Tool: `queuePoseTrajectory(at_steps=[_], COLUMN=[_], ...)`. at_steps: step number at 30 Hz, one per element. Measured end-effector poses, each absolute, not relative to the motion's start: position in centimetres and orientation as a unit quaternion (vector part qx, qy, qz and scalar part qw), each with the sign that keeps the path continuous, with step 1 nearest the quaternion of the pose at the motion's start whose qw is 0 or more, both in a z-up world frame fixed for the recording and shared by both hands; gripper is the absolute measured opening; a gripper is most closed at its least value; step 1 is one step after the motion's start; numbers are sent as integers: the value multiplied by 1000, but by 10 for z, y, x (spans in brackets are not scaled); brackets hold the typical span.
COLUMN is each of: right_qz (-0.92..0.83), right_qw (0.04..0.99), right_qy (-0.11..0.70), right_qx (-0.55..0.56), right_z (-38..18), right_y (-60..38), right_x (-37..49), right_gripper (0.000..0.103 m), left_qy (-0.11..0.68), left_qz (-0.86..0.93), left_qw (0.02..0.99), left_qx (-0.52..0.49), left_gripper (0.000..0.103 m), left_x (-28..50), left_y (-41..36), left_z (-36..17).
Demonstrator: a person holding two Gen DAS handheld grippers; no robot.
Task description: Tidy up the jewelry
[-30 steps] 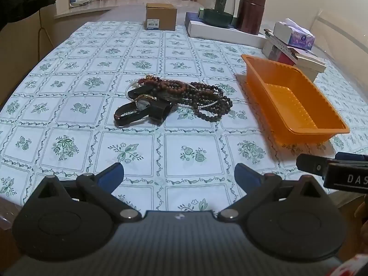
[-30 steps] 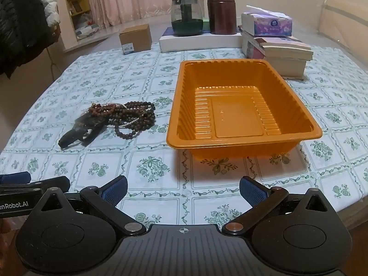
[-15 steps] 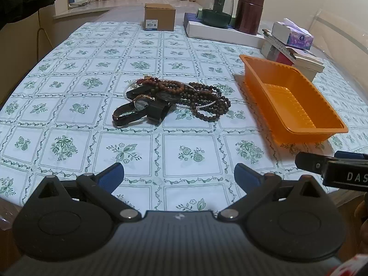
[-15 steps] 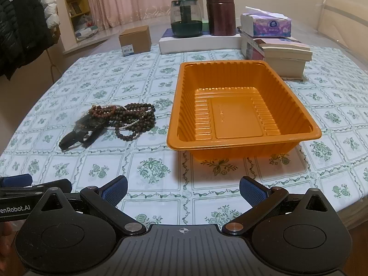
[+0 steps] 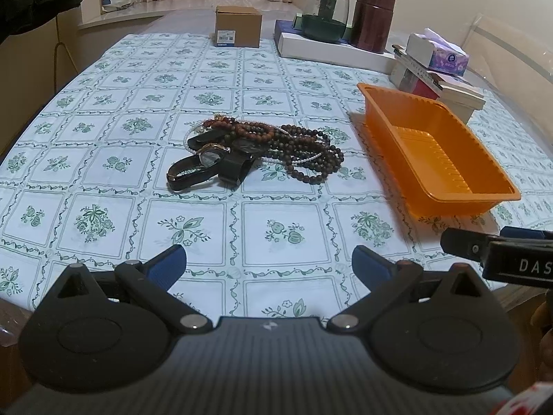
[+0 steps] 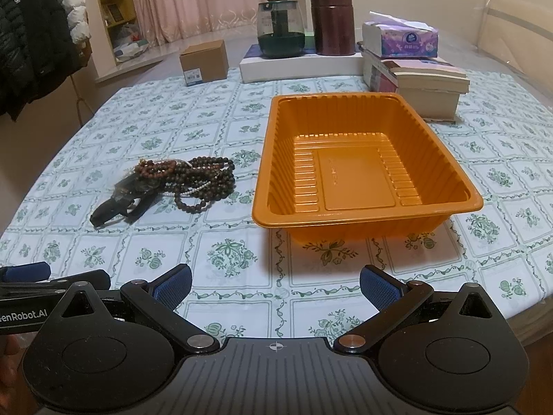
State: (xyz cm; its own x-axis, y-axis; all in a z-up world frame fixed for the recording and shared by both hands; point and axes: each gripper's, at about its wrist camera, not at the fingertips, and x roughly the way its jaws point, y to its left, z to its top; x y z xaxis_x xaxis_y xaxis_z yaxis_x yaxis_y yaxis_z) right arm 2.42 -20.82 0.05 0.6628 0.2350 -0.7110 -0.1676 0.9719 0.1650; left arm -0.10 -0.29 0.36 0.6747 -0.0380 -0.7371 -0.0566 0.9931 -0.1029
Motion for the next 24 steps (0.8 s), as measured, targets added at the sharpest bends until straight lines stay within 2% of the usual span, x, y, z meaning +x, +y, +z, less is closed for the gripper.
queuePoseTrajectory(at_steps=[24], right_qz=[111], right_qw=[911], right_qy=[394], right_qx=[42], right_z=[3], right_y=[-207], right_x=[25], right_gripper=[103], left_qy=[401], left_qz=[1], left_qw=[914], left_qx=[-60], left_gripper=[101], left_x=[-1], left_y=[-5], left_z=[5])
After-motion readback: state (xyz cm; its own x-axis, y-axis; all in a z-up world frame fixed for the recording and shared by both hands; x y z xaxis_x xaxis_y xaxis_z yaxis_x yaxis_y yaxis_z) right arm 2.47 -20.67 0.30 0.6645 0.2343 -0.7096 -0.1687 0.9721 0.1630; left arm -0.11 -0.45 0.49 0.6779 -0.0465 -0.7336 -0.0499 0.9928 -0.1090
